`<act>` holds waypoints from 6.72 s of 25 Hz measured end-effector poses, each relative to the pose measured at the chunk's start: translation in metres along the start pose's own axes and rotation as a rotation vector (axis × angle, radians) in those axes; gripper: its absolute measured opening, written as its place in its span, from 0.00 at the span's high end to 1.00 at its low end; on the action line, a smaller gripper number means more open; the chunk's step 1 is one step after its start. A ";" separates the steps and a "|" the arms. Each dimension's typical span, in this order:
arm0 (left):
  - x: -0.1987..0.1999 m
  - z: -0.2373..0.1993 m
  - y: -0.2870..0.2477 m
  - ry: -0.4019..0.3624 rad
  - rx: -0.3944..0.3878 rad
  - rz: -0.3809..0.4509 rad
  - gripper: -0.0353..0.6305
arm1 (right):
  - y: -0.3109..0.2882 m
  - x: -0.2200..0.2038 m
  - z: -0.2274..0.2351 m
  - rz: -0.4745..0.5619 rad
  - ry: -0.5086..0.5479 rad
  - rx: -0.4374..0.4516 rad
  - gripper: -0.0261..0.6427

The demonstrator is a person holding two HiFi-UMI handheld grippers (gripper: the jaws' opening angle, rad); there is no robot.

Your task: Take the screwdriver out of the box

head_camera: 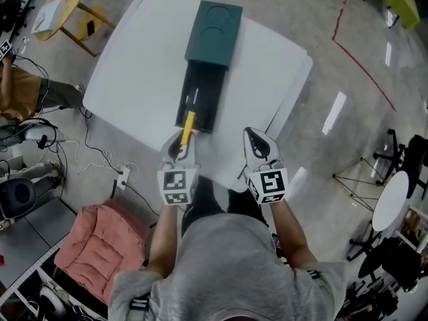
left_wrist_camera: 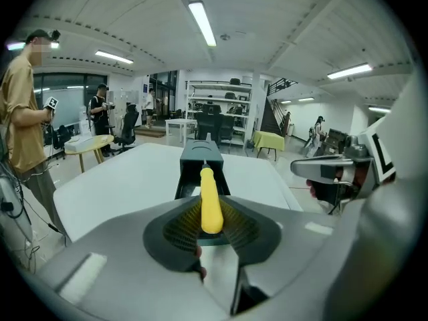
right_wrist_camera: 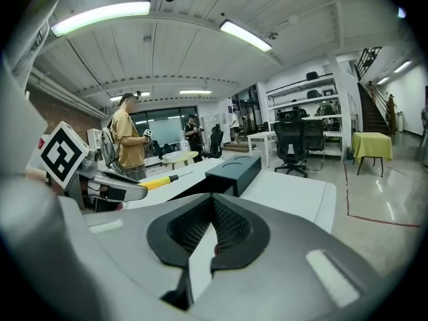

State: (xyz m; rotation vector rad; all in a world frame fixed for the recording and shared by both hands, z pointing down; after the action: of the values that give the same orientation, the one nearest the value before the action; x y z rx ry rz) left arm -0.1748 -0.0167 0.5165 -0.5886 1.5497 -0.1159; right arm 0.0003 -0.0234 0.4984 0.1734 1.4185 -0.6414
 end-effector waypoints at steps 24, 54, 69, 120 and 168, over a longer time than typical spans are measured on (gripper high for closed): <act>0.077 -0.039 0.079 -0.024 0.046 0.217 0.82 | 0.006 0.073 -0.084 0.144 0.121 0.063 0.96; 0.098 -0.005 0.019 -0.118 -0.246 0.191 0.82 | 0.014 0.070 -0.048 0.157 0.068 -0.218 0.96; 0.084 0.074 -0.044 -0.148 -0.405 0.111 0.82 | 0.051 0.051 0.036 0.123 0.017 -0.414 0.96; -0.024 0.163 -0.226 -0.222 -0.359 -0.148 0.81 | 0.028 -0.060 0.186 -0.015 -0.191 -0.464 0.96; -0.022 0.172 -0.228 -0.218 -0.384 -0.240 0.65 | 0.061 -0.038 0.200 0.027 -0.201 -0.553 0.96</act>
State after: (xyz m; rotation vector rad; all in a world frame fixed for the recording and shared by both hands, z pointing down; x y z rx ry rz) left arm 0.0553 -0.1545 0.6183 -1.0565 1.2910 0.0656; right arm 0.2026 -0.0573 0.5531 -0.3008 1.3441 -0.2189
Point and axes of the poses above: the fingertips, and each gripper's own axes: y backward along the fingers, z to its right, x out of its top, the point moved 2 cm from there along y, backward along the fingers, and after that the axes turned 9 degrees about z, right-handed, at the moved point
